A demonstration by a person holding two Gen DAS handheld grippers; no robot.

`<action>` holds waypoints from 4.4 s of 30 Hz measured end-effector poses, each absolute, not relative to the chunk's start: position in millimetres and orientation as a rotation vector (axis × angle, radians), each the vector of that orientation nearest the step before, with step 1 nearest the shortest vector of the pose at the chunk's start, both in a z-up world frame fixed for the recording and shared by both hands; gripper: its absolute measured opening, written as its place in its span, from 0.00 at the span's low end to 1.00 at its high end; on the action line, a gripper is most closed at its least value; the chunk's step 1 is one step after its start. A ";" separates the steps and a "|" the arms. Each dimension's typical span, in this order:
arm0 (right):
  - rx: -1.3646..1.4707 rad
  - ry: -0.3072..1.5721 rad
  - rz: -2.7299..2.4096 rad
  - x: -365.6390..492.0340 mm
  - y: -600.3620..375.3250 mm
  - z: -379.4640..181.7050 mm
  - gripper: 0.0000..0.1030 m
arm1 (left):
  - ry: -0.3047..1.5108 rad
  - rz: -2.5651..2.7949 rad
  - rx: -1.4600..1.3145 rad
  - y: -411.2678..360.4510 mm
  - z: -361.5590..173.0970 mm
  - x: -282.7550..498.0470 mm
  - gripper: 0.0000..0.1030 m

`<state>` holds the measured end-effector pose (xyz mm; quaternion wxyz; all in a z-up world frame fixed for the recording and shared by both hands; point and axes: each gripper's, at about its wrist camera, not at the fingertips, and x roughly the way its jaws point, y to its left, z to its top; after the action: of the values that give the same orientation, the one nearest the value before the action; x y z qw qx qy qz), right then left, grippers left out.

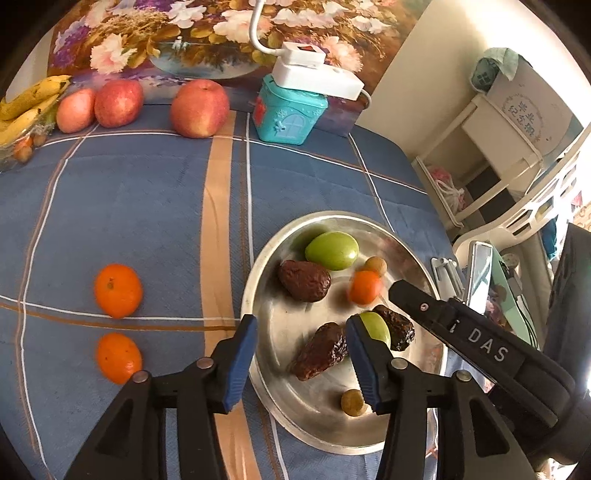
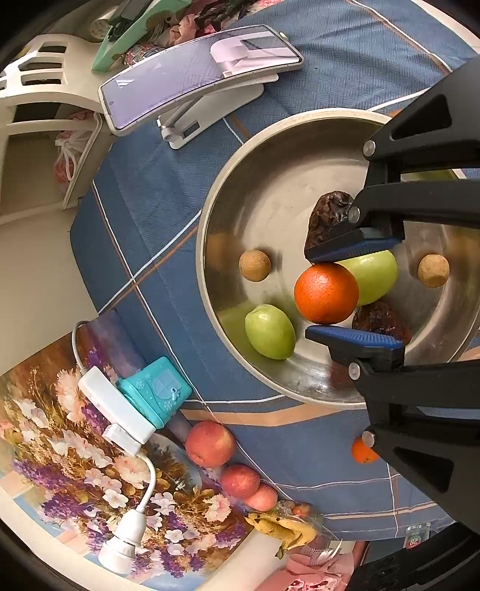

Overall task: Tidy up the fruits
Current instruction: 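Carry the tangerine and date over the plate and open both tools, then withdraw both tools toward the two remaining tangerines, then grasp a tangerine with the left tool while the right tool grasps the other tangerine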

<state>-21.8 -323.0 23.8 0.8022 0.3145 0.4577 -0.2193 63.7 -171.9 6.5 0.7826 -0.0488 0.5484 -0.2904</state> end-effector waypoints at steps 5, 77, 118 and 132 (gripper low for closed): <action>0.655 0.975 -0.467 -22.5 -319.2 29.0 0.35 | 1.203 -0.578 -0.112 -160.9 5.2 69.4 0.53; 0.368 1.103 -0.396 6.0 -255.4 25.6 0.97 | 1.305 -0.254 -0.081 -85.8 -32.3 92.8 0.59; 0.234 1.127 -0.146 78.4 -152.5 2.4 0.95 | 1.192 -0.049 -0.425 52.3 -18.7 127.2 0.38; 0.158 1.201 -0.138 102.6 -124.7 -35.3 0.45 | 1.208 -0.070 -0.493 56.7 -28.2 131.1 0.38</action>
<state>102.6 -124.7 -35.3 0.8198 0.0743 0.5640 -0.0650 131.1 56.7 -28.2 0.7939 -0.2295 0.5621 -0.0326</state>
